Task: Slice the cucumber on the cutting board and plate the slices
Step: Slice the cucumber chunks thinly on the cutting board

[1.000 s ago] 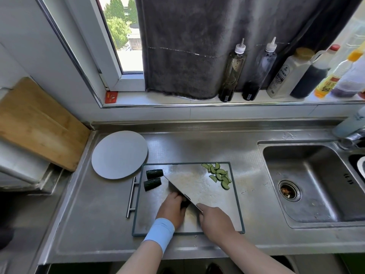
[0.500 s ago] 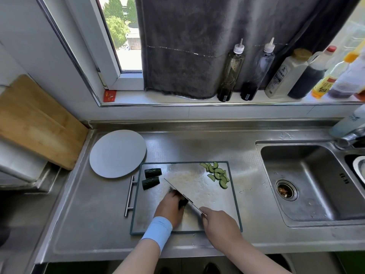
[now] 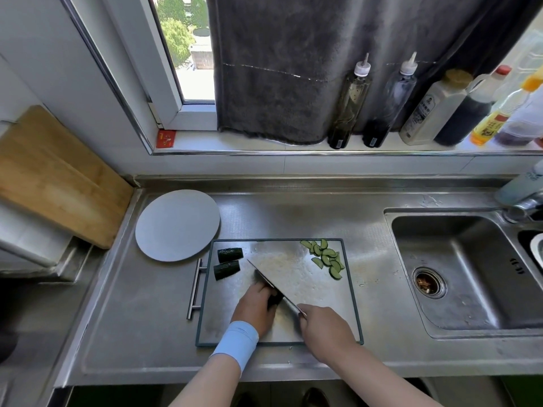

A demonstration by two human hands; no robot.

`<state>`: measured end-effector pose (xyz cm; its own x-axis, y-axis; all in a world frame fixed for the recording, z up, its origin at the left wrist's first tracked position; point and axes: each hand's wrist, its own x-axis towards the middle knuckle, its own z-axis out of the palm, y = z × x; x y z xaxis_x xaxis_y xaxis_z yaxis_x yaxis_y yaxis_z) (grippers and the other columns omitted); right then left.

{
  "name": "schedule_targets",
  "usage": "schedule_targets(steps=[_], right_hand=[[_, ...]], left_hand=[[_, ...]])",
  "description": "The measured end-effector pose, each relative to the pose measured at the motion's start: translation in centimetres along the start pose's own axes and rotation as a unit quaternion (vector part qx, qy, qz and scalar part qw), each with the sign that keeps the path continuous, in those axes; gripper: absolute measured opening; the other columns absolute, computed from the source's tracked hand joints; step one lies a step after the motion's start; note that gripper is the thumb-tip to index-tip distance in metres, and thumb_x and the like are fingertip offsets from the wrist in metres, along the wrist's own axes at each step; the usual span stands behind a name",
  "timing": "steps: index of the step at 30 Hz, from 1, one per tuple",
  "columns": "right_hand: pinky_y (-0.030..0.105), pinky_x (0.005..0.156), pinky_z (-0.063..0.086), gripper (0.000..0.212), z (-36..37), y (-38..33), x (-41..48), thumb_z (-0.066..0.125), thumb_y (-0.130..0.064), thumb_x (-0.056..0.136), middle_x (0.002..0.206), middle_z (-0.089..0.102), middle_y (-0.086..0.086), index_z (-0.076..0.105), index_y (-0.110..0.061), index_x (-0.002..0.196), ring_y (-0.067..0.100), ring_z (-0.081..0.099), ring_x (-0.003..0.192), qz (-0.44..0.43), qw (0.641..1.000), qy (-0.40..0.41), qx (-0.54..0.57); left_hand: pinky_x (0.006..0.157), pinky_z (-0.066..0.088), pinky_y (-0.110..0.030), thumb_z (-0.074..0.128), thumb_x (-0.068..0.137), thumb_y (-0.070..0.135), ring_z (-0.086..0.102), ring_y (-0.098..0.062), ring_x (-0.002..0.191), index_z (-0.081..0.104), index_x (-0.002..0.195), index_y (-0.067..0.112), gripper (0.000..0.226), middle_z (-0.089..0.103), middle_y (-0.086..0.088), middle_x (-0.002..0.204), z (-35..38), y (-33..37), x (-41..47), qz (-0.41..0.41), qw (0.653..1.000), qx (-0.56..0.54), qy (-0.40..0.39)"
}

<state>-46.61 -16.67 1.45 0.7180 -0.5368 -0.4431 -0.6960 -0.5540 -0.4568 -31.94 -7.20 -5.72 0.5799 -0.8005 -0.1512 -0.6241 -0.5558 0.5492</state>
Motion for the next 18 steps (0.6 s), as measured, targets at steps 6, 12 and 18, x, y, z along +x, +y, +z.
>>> schedule_targets(steps=[6,12,18], right_hand=[[0.033,0.065,0.045,0.025,0.6,-0.1,1.3,0.038,-0.023,0.096,0.092,0.069,0.004,0.063,-0.026,0.102,0.026,0.06,0.083,0.012,1.0,-0.013,0.02],[0.032,0.062,0.037,0.026,0.5,-0.5,0.8,0.037,-0.027,0.1,0.094,0.069,0.003,0.062,-0.027,0.106,0.025,0.059,0.084,-0.006,1.0,0.006,0.01],[0.032,0.06,0.034,0.025,0.5,-0.2,-1.5,0.034,-0.027,0.1,0.092,0.068,0.0,0.057,-0.029,0.108,0.02,0.051,0.074,-0.013,0.999,0.03,-0.011]], left_hand=[[0.088,0.04,-0.019,0.06,0.085,0.024,0.052,-0.013,0.107,0.062,0.111,0.02,0.026,0.054,0.004,0.116,0.2,-0.2,-0.1,0.007,1.0,-0.004,0.01],[0.089,0.043,-0.022,0.061,0.086,0.027,0.055,-0.016,0.105,0.064,0.11,0.02,0.026,0.055,0.002,0.116,0.4,-0.3,0.0,-0.002,1.0,-0.015,0.011],[0.093,0.041,-0.023,0.058,0.087,0.024,0.049,-0.017,0.114,0.063,0.113,0.024,0.027,0.054,0.002,0.123,0.4,-0.3,0.2,0.006,1.0,-0.008,0.007]])
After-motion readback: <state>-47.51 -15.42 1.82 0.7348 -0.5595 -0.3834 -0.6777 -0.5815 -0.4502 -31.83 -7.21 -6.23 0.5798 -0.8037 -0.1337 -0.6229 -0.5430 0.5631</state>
